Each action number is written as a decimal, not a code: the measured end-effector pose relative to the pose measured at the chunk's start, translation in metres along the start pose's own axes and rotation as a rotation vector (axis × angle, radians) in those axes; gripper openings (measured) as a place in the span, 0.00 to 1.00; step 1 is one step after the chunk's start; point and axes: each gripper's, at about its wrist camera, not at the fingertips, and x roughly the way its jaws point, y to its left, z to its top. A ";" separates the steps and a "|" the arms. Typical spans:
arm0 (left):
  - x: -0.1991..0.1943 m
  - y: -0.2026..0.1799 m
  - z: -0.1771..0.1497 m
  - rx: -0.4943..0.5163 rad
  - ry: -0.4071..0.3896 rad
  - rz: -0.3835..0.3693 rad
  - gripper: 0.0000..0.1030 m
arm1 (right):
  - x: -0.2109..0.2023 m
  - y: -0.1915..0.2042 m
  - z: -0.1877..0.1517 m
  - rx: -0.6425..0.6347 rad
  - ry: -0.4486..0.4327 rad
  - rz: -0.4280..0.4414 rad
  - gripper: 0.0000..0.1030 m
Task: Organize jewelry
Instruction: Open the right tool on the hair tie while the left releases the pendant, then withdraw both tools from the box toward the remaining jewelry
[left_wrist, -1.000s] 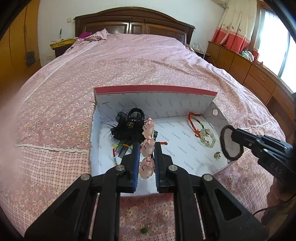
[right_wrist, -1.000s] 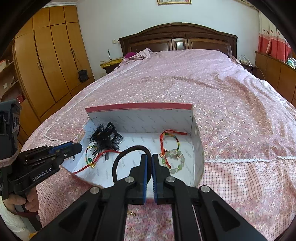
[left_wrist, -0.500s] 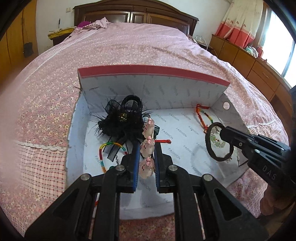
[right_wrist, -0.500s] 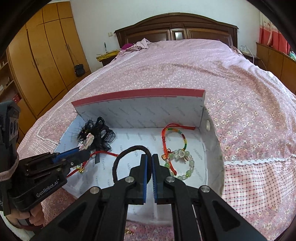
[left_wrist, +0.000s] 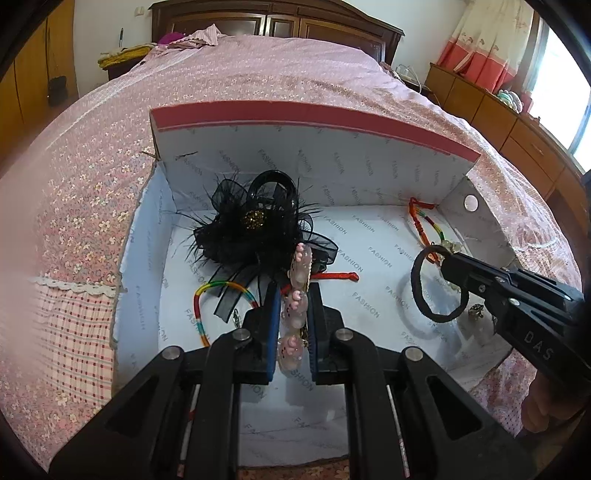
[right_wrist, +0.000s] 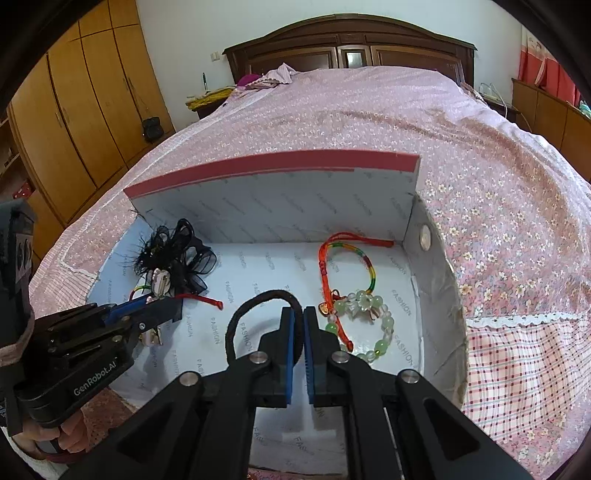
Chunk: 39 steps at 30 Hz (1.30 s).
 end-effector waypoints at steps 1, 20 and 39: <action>0.000 -0.001 0.000 0.000 0.000 0.000 0.05 | 0.001 0.000 0.000 0.000 0.003 0.000 0.06; -0.015 -0.008 0.000 0.019 -0.023 -0.003 0.24 | -0.015 0.001 -0.002 0.023 -0.029 0.016 0.24; -0.059 -0.006 -0.013 0.011 -0.061 -0.013 0.24 | -0.060 0.012 -0.013 0.012 -0.093 0.029 0.25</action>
